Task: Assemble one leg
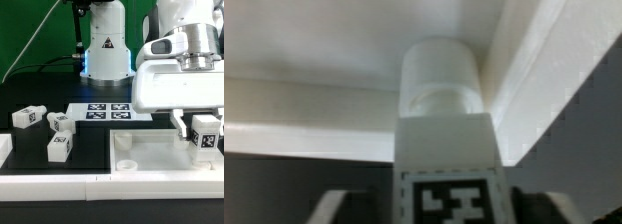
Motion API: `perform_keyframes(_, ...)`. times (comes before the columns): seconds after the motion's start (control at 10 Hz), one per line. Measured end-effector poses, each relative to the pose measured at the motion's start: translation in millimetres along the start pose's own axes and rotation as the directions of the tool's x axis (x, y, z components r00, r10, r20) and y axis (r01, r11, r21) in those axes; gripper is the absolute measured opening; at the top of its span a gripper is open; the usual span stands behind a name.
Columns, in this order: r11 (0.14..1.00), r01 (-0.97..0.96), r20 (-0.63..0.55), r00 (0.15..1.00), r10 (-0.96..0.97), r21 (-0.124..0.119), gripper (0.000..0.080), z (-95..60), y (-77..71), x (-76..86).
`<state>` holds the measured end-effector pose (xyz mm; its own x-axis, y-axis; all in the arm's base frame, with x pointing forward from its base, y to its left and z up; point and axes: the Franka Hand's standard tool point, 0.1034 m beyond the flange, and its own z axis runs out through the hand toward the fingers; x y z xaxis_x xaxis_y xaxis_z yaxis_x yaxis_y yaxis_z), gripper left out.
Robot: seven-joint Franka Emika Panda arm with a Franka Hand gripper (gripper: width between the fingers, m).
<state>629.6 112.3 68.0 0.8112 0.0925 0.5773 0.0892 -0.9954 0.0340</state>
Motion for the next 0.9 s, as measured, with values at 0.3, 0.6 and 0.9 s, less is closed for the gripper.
perform_keyframes(0.3, 1.000, 0.001, 0.001, 1.000, -0.001, 0.000, 0.0621, 0.2, 0.1, -0.4)
perform_keyframes(0.6, 1.000, 0.001, 0.001, 1.000, -0.001, 0.000, 0.0644, 0.4, 0.1, -0.6)
perform_keyframes(0.9, 1.000, -0.006, 0.056, 0.998, 0.005, 0.010, 0.0649, -2.3, -2.2, 2.9)
